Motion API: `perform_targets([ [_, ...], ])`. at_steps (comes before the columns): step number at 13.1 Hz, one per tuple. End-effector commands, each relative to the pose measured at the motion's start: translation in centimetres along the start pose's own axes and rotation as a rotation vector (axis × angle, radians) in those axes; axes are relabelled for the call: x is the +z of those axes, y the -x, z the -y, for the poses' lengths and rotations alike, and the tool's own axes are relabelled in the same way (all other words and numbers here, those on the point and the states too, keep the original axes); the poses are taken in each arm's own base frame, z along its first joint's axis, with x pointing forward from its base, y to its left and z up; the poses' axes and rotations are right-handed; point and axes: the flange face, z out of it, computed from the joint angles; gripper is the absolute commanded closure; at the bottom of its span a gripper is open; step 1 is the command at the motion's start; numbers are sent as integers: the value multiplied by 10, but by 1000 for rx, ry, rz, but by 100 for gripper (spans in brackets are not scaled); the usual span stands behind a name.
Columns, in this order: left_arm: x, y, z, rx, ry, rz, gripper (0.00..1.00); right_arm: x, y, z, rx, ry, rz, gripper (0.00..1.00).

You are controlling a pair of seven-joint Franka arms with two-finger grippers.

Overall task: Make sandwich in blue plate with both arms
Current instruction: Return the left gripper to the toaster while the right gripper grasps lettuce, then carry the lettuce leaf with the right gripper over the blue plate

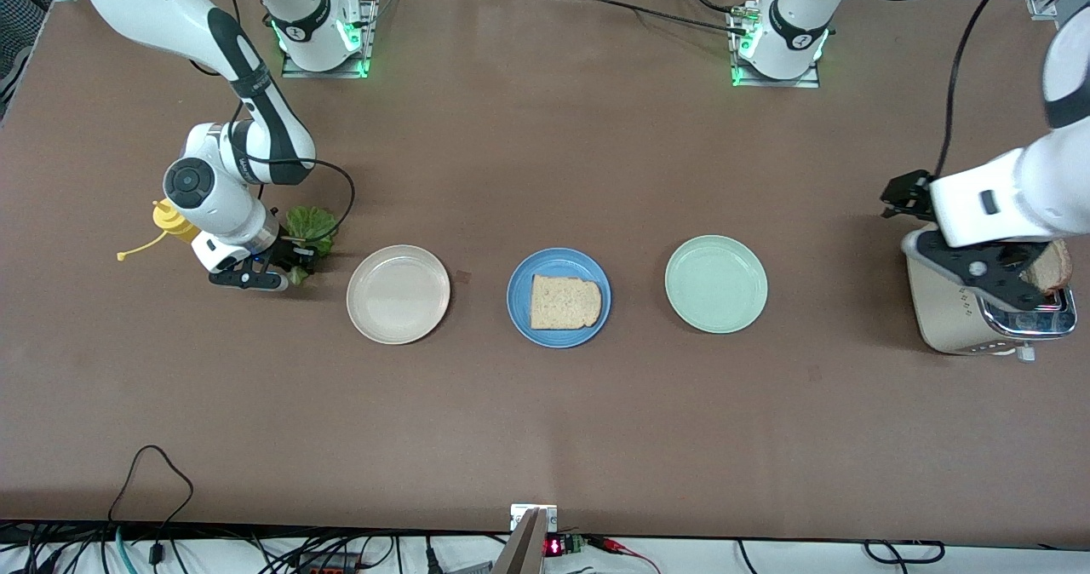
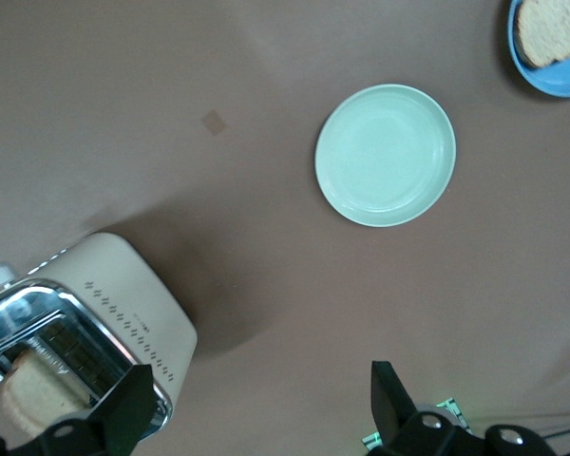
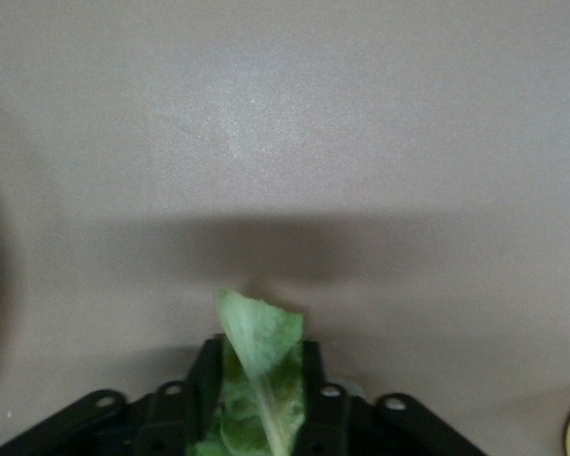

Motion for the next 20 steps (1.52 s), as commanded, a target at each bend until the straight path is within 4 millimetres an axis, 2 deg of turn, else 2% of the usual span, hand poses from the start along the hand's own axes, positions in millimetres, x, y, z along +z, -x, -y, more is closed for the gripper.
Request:
perform_targets([
  [1,-20,29,-10,-200,19,-47,0,-4,-1,-5,-47,-2,-7,100],
  [3,-20,49,-5,-361,64,-120,0,-5,-3,-6,-52,-1,-10,100],
  [5,-11,65,3,-400,58,-161,0,-9,-5,-10,-46,-1,-10,100],
  [7,-5,75,3,-407,43,-169,0,-23,-13,-10,-39,0,17,100],
  [10,-1,81,-8,-396,30,-166,0,-72,-38,0,23,-7,100,100],
  [11,3,86,-13,-393,31,-160,0,-95,-49,6,74,-1,143,100],
  [12,10,89,-18,-394,30,-158,0,-114,-57,18,105,1,171,100],
  [14,22,91,-14,-407,33,-151,0,-152,-74,52,201,-63,200,100],
  [15,21,90,-10,-413,37,-146,0,-161,-77,66,247,-92,219,100],
  [16,20,89,-12,-409,36,-146,0,-169,-78,90,284,-117,223,100],
  [18,15,86,-19,-394,31,-153,0,-168,-79,130,393,-121,232,100],
  [20,16,85,-22,-388,33,-142,0,-162,-82,179,532,-141,251,100],
])
